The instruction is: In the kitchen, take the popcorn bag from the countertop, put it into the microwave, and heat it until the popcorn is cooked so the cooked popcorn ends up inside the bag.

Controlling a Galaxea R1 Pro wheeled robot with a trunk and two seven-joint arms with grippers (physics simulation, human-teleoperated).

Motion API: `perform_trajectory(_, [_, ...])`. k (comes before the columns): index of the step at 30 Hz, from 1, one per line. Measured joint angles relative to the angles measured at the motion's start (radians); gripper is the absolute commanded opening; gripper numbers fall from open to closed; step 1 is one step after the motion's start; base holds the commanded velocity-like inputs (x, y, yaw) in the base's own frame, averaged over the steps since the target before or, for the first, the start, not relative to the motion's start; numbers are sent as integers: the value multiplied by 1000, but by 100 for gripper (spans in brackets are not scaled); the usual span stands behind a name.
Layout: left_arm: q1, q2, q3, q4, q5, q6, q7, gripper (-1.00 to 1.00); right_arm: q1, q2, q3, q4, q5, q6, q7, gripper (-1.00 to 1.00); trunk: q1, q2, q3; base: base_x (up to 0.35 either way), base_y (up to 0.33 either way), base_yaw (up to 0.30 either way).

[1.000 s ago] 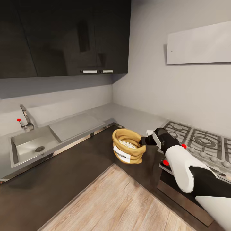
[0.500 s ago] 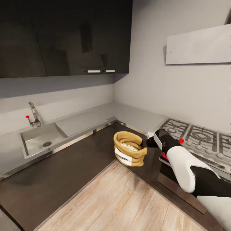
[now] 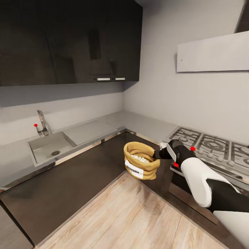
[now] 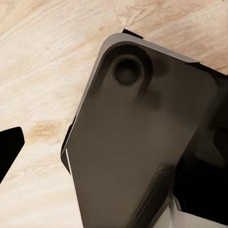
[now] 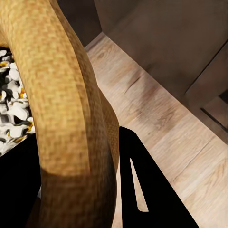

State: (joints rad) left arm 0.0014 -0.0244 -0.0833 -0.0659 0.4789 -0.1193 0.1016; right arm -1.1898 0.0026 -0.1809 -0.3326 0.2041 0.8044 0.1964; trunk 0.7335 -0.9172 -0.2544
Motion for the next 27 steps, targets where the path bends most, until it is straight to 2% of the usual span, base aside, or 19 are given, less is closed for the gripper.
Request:
perform_trajectory(6, [0, 0, 0, 0, 0, 0, -1, 100, 0, -2, 0, 5, -3, 1, -1, -100, 0, 0, 7, 0, 0, -5])
perform_trajectory(7, [0, 0, 0, 0, 0, -1, 0, 100, 0, -25, 4, 45, 7, -8, -1, -100, 0, 0, 7, 0, 0, -175])
perform_trajectory(8, [0, 0, -1, 0, 0, -1, 0, 100, 0, -35, 2, 63, 0, -6, -2, -100, 0, 0, 8, 0, 0, -224])
perform_trajectory(17, [0, 0, -2, 0, -3, -3, -1, 100, 0, -47, -1, 126, -4, -13, -38, -100, 0, 0, 13, -9, 1, -268])
perform_trajectory(22, [0, -1, 4, 0, -3, -1, 0, 100, 0, -61, -1, 126, -1, -16, -37, -100, 1, 0, 14, -256, 96, -79])
perform_trajectory(27, [0, -3, 4, 1, -3, 4, -1, 100, 0, -61, -1, 125, 1, -19, -35, -100, 1, 0, 14, -318, 122, -1])
